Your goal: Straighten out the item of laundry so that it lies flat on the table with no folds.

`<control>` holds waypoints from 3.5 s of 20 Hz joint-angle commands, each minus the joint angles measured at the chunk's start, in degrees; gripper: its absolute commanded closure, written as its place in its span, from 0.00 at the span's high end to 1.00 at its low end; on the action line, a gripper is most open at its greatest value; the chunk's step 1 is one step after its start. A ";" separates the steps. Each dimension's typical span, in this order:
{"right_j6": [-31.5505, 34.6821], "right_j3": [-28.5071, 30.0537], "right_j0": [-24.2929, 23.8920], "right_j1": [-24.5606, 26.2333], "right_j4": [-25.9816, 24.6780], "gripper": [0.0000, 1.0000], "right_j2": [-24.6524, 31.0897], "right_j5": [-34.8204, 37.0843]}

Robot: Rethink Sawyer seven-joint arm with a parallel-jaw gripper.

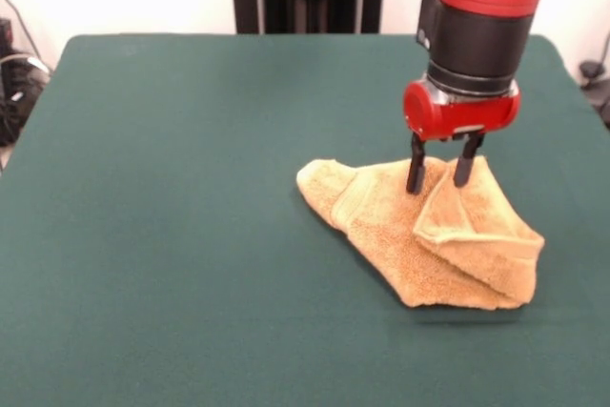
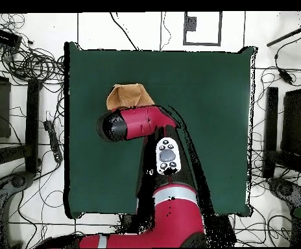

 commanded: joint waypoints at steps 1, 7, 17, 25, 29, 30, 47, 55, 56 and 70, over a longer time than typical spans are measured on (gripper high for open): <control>11.27 1.68 2.03 4.65 2.67 1.00 1.76 -0.29; 6.45 1.05 -0.24 4.87 2.66 0.00 4.30 3.36; 5.34 0.06 0.79 3.86 0.92 0.00 3.17 3.64; 4.67 -0.73 1.15 -0.47 2.20 0.00 3.22 9.61; 3.80 -1.79 0.91 -0.08 1.64 0.00 3.95 9.37; 3.57 -1.86 0.86 -0.06 1.47 0.00 4.10 9.17; -4.83 -9.18 -1.13 4.93 -0.38 0.00 8.70 11.71; -7.75 -11.43 -1.50 4.91 -1.80 0.00 9.72 14.52; -8.32 -11.81 -1.60 4.97 -2.05 0.00 9.89 14.97; -14.09 -16.44 -3.76 6.51 -4.47 0.00 12.80 18.82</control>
